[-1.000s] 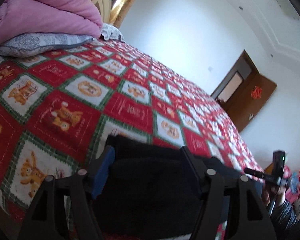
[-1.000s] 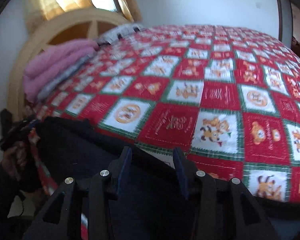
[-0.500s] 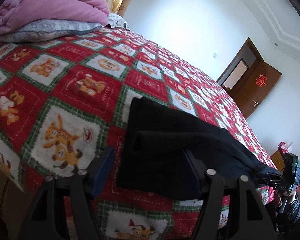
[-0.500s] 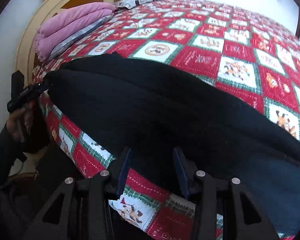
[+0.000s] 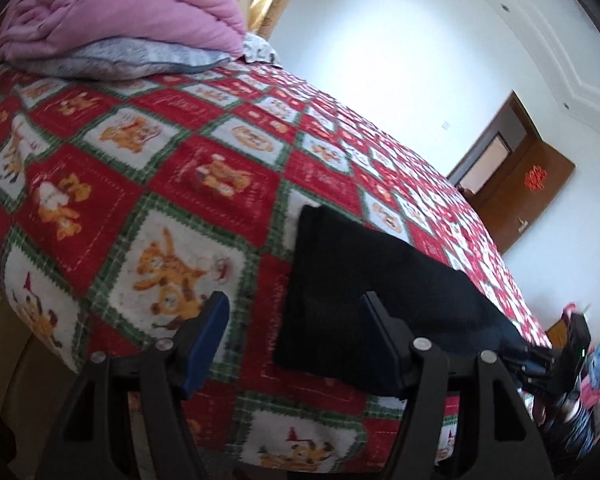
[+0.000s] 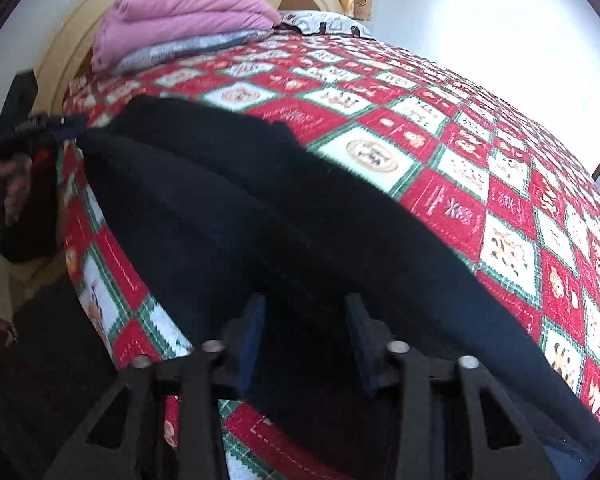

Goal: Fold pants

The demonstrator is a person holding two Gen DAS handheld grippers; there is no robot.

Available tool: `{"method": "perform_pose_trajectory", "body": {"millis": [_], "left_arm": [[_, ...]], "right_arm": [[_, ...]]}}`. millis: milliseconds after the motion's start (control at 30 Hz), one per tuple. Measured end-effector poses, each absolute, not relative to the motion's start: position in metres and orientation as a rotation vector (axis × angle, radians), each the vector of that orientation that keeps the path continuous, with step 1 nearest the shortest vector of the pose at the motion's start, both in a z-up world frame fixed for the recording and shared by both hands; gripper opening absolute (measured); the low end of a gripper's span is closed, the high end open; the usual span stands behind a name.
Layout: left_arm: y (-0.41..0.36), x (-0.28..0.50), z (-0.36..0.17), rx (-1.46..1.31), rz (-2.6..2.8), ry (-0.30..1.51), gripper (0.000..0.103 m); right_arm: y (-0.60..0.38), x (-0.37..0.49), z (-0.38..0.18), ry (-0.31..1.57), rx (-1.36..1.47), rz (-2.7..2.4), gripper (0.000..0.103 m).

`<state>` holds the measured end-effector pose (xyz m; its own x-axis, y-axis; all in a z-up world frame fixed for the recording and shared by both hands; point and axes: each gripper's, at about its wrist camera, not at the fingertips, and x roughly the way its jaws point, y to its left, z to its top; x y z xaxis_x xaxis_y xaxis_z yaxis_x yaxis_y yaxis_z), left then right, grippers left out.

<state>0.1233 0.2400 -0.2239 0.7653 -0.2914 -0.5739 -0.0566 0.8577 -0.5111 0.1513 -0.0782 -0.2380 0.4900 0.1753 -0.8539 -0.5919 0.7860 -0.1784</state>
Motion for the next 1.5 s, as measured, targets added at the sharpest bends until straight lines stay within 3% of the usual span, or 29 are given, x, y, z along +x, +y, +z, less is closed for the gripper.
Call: {"method": "perform_pose_trajectory", "body": {"millis": [67,100,433,800,1000,1167,1333,1500], "left_arm": [[0.245,0.123,-0.226,-0.549,-0.124,0.691,0.069],[0.246,0.122,-0.226,-0.552,-0.123,0.689,0.069],[0.24,0.12,-0.218,-0.512,-0.117,0.671,0.069],[0.166,0.122,-0.199,-0.267,-0.226,0.664,0.069],[0.074,0.131,-0.189,-0.15,-0.445,0.689,0.075],[0.016,0.143,-0.187,-0.078,-0.533,0.683,0.075],[0.013,0.159,-0.192,-0.048,-0.43,0.67,0.075],[0.068,0.171,-0.199,-0.112,-0.231,0.693,0.075]], "right_arm": [[-0.077,0.142,-0.236,0.942,-0.505,0.5,0.013],[-0.077,0.138,-0.236,0.949,-0.503,0.514,0.011],[-0.059,0.098,-0.256,0.968,-0.669,0.54,0.012],[-0.093,0.084,-0.243,1.01,-0.487,0.479,0.012],[-0.185,0.066,-0.209,0.996,-0.289,0.339,0.012],[-0.303,0.057,-0.149,0.865,-0.086,0.044,0.012],[-0.421,0.042,-0.098,0.71,0.068,-0.31,0.013],[-0.494,0.056,-0.099,0.754,0.158,-0.389,0.013]]}}
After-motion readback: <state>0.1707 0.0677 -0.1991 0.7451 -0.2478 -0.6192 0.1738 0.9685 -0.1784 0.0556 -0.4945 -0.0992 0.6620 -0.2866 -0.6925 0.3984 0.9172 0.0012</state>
